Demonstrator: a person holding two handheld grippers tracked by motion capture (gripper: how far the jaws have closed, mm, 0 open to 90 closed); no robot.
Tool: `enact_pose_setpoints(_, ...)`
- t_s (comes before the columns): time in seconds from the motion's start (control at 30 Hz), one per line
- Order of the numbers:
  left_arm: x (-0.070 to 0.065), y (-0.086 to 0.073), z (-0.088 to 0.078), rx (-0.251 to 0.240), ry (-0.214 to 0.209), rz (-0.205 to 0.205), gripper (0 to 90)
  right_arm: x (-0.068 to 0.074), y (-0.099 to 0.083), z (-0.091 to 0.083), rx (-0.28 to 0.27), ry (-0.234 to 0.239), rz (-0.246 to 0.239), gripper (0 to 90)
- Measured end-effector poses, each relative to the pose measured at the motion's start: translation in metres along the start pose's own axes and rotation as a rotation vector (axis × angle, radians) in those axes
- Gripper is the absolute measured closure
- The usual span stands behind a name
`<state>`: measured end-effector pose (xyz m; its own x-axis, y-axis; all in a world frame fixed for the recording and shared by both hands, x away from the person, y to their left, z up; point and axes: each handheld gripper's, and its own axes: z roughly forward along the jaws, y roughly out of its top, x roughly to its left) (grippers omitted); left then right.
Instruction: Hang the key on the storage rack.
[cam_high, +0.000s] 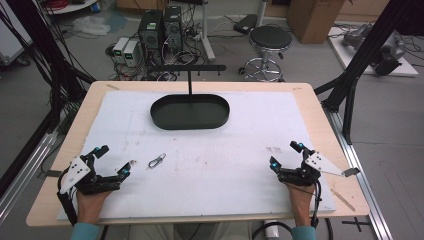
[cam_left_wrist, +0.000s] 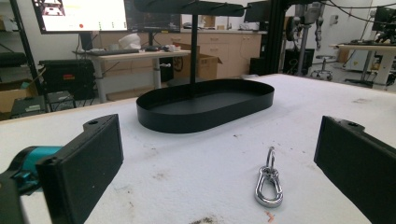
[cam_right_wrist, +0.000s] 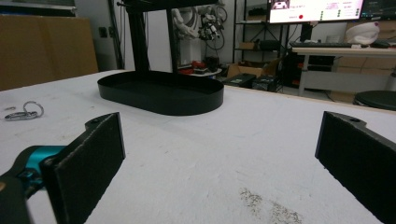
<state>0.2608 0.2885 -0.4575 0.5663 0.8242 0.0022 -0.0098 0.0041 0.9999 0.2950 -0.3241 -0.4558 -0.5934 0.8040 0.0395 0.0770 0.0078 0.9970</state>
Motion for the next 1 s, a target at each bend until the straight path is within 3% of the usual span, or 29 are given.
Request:
enact_pose_setpoints(0.43,0.000,0.000,0.000,0.000,0.015,-0.007,1.7,0.001,0.000,-0.001,-0.012,0.001,-0.008,0.6)
enact_pose_setpoints(0.7,0.002,0.001,0.002,0.020,0.002,-0.017,1.7,0.001,0.000,-0.001,-0.013,0.000,-0.008,0.6)
enact_pose_setpoints(0.73,0.001,0.002,0.003,0.045,-0.001,-0.012,1.7,0.001,0.000,-0.001,-0.012,0.000,-0.010,0.7)
enact_pose_setpoints(1.0,0.001,0.021,0.011,0.108,-0.050,-0.012,1.7,0.001,-0.001,-0.001,-0.014,0.000,-0.011,0.7)
